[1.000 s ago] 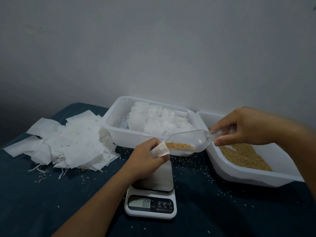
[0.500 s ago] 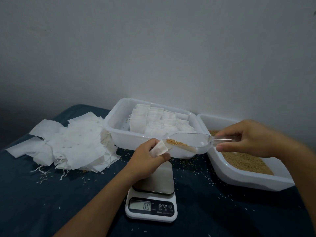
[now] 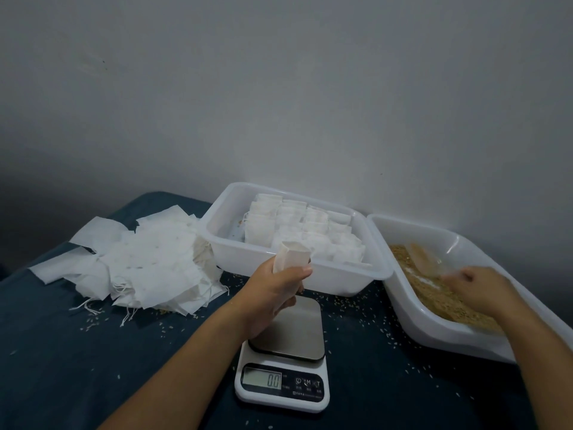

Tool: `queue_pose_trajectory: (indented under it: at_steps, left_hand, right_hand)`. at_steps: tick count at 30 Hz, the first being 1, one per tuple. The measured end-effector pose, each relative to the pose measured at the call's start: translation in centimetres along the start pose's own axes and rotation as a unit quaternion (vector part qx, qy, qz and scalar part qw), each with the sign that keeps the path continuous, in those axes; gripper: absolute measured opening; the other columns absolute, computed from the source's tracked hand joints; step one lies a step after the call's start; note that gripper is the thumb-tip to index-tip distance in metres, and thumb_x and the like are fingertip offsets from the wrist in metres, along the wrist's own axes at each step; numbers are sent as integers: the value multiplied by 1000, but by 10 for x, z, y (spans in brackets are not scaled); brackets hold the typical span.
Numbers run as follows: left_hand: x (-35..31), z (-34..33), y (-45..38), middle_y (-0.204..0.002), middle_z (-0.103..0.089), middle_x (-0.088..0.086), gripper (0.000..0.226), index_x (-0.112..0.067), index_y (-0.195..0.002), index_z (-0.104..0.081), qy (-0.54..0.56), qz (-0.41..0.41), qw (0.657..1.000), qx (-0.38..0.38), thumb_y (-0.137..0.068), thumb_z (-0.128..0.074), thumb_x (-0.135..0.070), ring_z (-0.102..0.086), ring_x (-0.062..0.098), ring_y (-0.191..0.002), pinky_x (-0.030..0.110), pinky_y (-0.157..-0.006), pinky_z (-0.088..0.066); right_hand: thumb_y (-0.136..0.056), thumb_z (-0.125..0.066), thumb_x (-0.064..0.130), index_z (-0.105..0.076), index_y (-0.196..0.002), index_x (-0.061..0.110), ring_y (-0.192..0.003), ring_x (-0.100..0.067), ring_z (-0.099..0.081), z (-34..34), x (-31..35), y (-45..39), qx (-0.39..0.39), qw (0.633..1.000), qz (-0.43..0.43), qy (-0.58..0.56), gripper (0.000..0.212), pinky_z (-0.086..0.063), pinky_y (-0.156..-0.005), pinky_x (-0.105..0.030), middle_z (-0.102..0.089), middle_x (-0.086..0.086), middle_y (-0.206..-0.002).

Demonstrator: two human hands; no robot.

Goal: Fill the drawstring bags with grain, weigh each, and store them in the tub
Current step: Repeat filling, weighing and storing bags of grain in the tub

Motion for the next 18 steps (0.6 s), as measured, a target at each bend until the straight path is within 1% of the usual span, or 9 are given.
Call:
queue_pose_trajectory:
  at_steps: [2, 5, 9, 11, 12, 13, 15, 17, 18]
  left_hand:
    - [1, -4, 1, -95, -59, -1, 56, -21, -114, -64, 40, 12, 999, 32, -67, -86, -42, -57, 8, -80, 20, -63, -47]
    - [1, -18, 7, -97, -66, -3, 54, -19, -111, -63, 108, 30, 988, 102, -69, -91, -37, -60, 7, -78, 19, -57, -45]
    - [4, -27, 12, -99, -65, 1, 63, -18, -109, -62, 148, 53, 978, 141, -63, -98, -40, -58, 10, -77, 18, -54, -43]
    - [5, -27, 12, -98, -65, 2, 64, -16, -109, -62, 169, 63, 973, 144, -62, -98, -41, -57, 11, -76, 18, -53, -43]
    - [5, -27, 12, -98, -64, 3, 63, -16, -108, -63, 181, 66, 970, 145, -63, -98, -41, -56, 12, -76, 18, -53, -42]
    - [5, -27, 12, -98, -64, 4, 61, -16, -107, -63, 192, 67, 968, 148, -63, -98, -41, -56, 12, -75, 18, -52, -42]
    - [4, -27, 13, -98, -63, 5, 58, -16, -106, -64, 208, 70, 963, 153, -66, -97, -42, -56, 13, -75, 18, -52, -40]
    - [4, -30, 14, -98, -63, 6, 58, -15, -107, -63, 222, 78, 958, 166, -69, -95, -43, -57, 14, -74, 18, -52, -39]
    - [5, -32, 15, -99, -63, 6, 57, -14, -107, -63, 225, 82, 954, 178, -70, -94, -44, -57, 14, -75, 19, -52, -39]
  right_hand:
    - [-103, -57, 47, -72, -93, 11, -83, -25, -63, -26, -11, -11, 47, 995, -35, 77, 41, -47, -71, -36, -71, -7, -92]
    - [-104, -54, 44, -73, -107, 10, -90, -23, -63, -53, -15, -20, 100, 977, -43, 183, 39, -48, -77, -32, -72, -8, -108]
    - [-102, -59, 42, -71, -95, 10, -86, -22, -63, -68, -15, -29, 116, 970, -44, 209, 35, -52, -81, -32, -68, -5, -94]
    - [-102, -60, 41, -69, -90, 9, -83, -21, -63, -64, -11, -25, 106, 971, -56, 206, 35, -50, -75, -32, -69, -4, -91]
    - [-102, -59, 40, -71, -96, 7, -84, -23, -63, -58, -6, -22, 85, 975, -60, 194, 36, -49, -74, -32, -71, -7, -95]
    - [-102, -58, 38, -71, -106, 6, -88, -28, -64, -45, 5, -19, 37, 984, -48, 168, 35, -50, -75, -34, -71, -11, -102]
    - [-100, -60, 31, -68, -124, 9, -96, -34, -64, -7, 38, 0, -107, 994, 8, 29, 34, -52, -83, -38, -68, -17, -114]
    - [-97, -63, 27, -68, -125, 19, -91, -22, -64, 29, 79, 40, -235, 953, 91, -171, 30, -51, -81, -32, -67, -8, -112]
    - [-95, -64, 32, -68, -122, 26, -86, -11, -63, 36, 104, 61, -249, 926, 136, -249, 27, -51, -76, -27, -68, 1, -107]
Point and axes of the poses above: each hand's wrist, its own y-axis away from the middle knuckle, its own z-axis out of the back of the hand, x = y × z, the point moved 10 cm from there along -y, towards the middle knuckle
